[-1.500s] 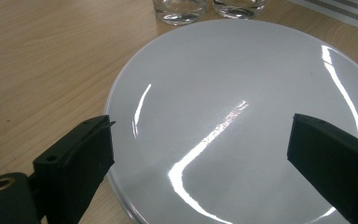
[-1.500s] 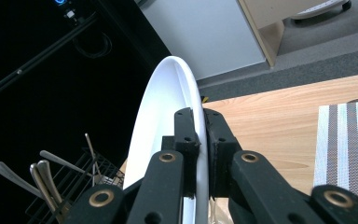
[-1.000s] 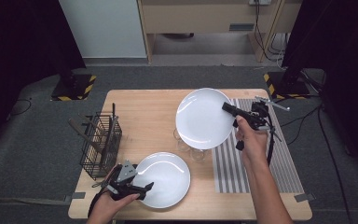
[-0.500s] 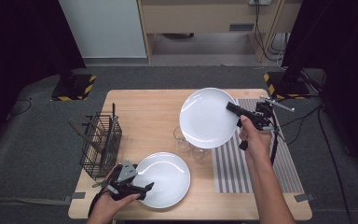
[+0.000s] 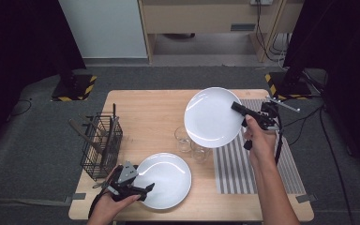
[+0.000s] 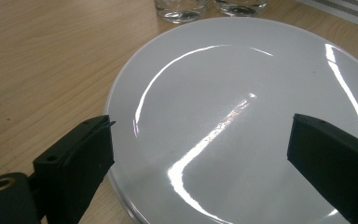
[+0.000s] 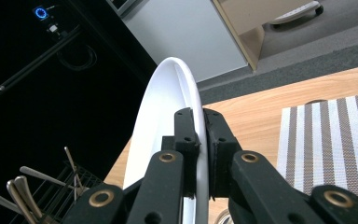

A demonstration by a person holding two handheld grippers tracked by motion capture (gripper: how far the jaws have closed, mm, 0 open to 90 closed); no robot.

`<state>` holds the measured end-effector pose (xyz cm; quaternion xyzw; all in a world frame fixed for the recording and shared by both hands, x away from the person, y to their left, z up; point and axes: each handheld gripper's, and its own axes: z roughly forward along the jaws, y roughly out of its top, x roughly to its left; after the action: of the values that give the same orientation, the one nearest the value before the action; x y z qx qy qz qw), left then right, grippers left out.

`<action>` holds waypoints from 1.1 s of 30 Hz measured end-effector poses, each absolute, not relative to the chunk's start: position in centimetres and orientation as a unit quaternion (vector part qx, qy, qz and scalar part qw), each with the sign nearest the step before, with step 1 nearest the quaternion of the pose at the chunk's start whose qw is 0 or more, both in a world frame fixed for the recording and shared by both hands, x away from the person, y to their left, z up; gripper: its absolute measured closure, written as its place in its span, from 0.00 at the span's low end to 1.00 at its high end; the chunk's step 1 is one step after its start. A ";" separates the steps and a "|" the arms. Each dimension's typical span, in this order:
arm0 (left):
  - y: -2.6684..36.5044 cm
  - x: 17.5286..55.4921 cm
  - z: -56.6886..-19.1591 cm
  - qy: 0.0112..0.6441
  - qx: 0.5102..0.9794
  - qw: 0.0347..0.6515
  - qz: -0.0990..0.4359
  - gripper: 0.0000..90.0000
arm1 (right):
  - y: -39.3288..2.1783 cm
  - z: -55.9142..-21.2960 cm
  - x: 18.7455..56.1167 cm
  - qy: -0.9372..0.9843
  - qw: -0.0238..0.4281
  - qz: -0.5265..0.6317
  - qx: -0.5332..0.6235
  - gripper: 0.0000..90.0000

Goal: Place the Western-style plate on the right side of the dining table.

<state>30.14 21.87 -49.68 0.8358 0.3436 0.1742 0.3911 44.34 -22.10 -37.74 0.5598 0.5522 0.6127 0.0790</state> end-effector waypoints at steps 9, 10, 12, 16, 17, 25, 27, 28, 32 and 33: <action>21.9 30.1 -49.6 0.342 0.837 0.390 0.176 0.07 | -22.3 -37.9 44.6 0.549 0.078 0.614 0.562 0.95; 21.9 30.1 -49.6 0.342 0.837 0.390 0.176 0.07 | -22.3 -37.9 44.6 0.548 0.078 0.614 0.563 0.95; 21.9 30.1 -49.6 0.342 0.836 0.391 0.176 0.07 | -22.3 -38.1 44.7 0.548 0.076 0.613 0.565 0.95; 21.9 30.1 -49.6 0.341 0.836 0.391 0.176 0.07 | -22.3 -38.3 44.8 0.548 0.077 0.611 0.565 0.95; 21.9 30.1 -49.6 0.341 0.836 0.391 0.176 0.07 | -22.3 -38.3 44.8 0.549 0.078 0.612 0.564 0.95; 21.8 30.1 -49.6 0.339 0.838 0.390 0.174 0.07 | -22.7 -38.2 44.9 0.544 0.081 0.613 0.567 0.95; 21.8 30.1 -49.6 0.339 0.838 0.391 0.175 0.07 | -22.9 -38.2 44.8 0.544 0.083 0.612 0.568 0.95; 21.8 30.1 -49.6 0.339 0.838 0.391 0.175 0.07 | -22.9 -38.2 44.8 0.543 0.082 0.611 0.569 0.95; 21.8 30.1 -49.6 0.340 0.837 0.391 0.176 0.07 | -23.1 -38.2 44.9 0.546 0.086 0.610 0.568 0.95; 21.8 30.1 -49.6 0.339 0.838 0.390 0.175 0.07 | -23.2 -38.2 44.9 0.544 0.086 0.611 0.568 0.95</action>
<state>30.11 21.80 -49.63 0.8376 0.3394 0.1755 0.3905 44.86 -23.18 -38.15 0.5684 0.5442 0.6110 0.0861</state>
